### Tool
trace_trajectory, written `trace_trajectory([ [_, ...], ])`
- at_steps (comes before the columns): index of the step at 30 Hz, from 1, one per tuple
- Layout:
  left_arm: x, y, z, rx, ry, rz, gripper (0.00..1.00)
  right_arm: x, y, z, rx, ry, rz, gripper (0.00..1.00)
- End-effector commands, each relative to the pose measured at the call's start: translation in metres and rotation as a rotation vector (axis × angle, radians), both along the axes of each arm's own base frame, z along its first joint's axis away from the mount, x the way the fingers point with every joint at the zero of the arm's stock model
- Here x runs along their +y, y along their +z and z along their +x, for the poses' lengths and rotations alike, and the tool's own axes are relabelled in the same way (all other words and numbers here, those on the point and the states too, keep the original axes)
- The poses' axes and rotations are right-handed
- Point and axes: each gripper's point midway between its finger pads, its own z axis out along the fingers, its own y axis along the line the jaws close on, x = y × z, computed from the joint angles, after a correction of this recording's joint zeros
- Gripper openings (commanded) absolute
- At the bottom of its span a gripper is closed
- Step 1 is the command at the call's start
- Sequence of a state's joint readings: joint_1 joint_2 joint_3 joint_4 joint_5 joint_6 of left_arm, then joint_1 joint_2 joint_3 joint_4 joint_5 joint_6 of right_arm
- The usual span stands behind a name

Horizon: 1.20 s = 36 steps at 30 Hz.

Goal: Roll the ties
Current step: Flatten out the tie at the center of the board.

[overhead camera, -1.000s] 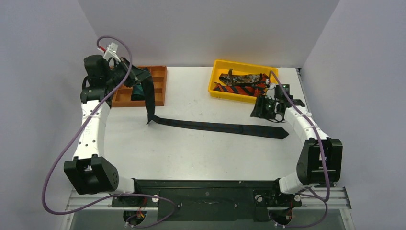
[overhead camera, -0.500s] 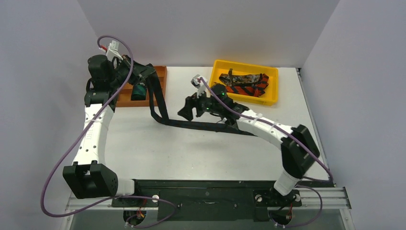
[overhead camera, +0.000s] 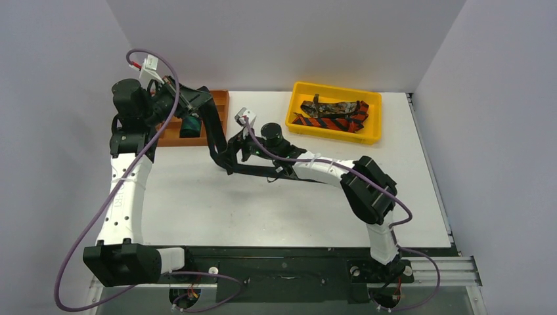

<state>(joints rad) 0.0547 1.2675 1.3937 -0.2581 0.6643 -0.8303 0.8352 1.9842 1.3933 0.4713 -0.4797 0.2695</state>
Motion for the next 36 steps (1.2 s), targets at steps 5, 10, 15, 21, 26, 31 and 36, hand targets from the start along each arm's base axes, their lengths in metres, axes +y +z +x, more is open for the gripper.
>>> trace_trajectory([
  [5, 0.014, 0.038, -0.012, -0.118, 0.019, 0.016, 0.00, 0.043, 0.004, -0.018, -0.120, 0.108, 0.051, 0.67],
  [10, 0.056, 0.019, -0.007, -0.066, 0.152, 0.065, 0.00, 0.016, -0.012, -0.032, 0.006, 0.157, -0.049, 0.03],
  [15, 0.091, -0.039, -0.012, 0.022, 0.295, 0.306, 0.05, -0.062, -0.033, -0.032, 0.093, 0.247, -0.332, 0.00],
  [21, 0.114, -0.152, -0.031, 0.211, 0.321, 0.536, 0.06, -0.185, -0.075, -0.042, 0.211, 0.403, -0.821, 0.00],
  [26, 0.113, -0.219, -0.045, 0.316, 0.239, 0.669, 0.05, -0.254, -0.088, -0.046, 0.295, 0.463, -1.069, 0.00],
  [31, 0.107, -0.268, -0.047, 0.365, 0.168, 0.735, 0.11, -0.276, -0.111, -0.037, 0.323, 0.474, -1.189, 0.00],
  [36, 0.102, -0.306, -0.036, 0.431, 0.078, 0.775, 0.16, -0.289, -0.132, -0.023, 0.367, 0.438, -1.271, 0.00],
])
